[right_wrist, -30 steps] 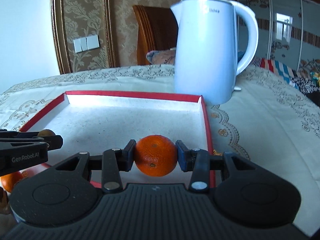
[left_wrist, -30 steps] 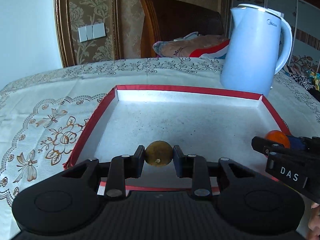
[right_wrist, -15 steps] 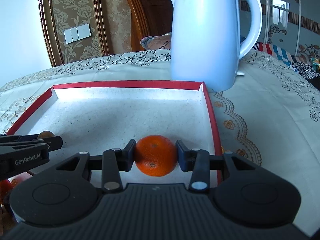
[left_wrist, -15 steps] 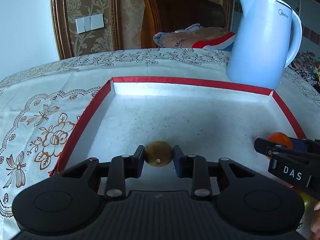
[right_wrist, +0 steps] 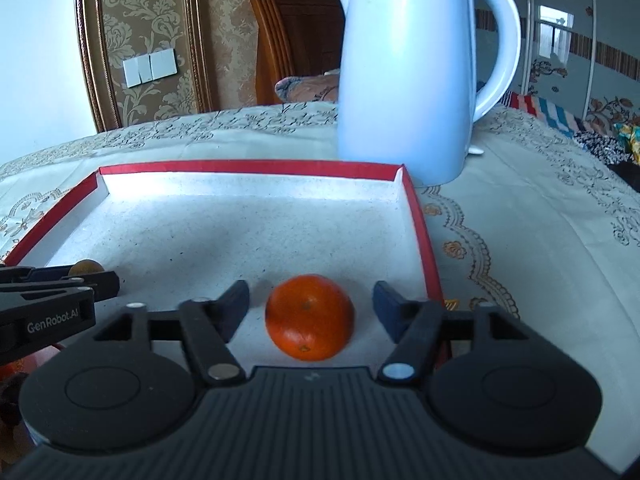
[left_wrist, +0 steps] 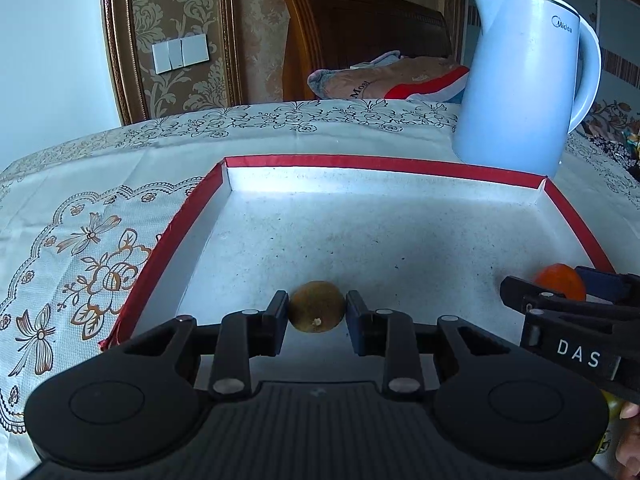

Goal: Organize fruits
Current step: 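Carry both fruits into the tray and open both grippers to release, then withdraw both tools from the tray toward the remaining fruit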

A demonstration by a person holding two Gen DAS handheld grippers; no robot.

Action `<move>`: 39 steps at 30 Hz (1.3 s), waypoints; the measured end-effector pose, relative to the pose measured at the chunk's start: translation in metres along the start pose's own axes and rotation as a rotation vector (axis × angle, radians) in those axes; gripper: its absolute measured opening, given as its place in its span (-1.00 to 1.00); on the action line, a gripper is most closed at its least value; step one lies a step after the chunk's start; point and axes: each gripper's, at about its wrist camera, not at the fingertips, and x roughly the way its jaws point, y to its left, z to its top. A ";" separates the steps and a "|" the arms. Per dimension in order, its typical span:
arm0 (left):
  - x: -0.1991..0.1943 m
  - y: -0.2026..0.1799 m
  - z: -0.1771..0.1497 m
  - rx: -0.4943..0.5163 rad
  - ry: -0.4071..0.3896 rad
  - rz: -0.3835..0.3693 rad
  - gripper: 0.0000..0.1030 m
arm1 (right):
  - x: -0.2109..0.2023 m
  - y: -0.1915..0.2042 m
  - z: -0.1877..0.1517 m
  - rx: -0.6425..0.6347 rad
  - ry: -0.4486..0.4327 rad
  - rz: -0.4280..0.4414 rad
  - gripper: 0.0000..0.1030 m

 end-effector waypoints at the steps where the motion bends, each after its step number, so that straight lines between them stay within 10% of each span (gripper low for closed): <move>1: -0.001 0.002 0.000 -0.010 -0.007 -0.001 -0.41 | -0.001 -0.001 0.000 0.003 -0.003 0.003 0.39; 12: -0.037 0.000 -0.007 0.010 -0.195 0.030 0.39 | -0.020 -0.007 -0.004 0.040 -0.086 0.023 0.93; 39: -0.119 0.042 -0.081 -0.004 -0.296 0.069 0.56 | -0.087 -0.025 -0.044 0.079 -0.210 0.067 1.00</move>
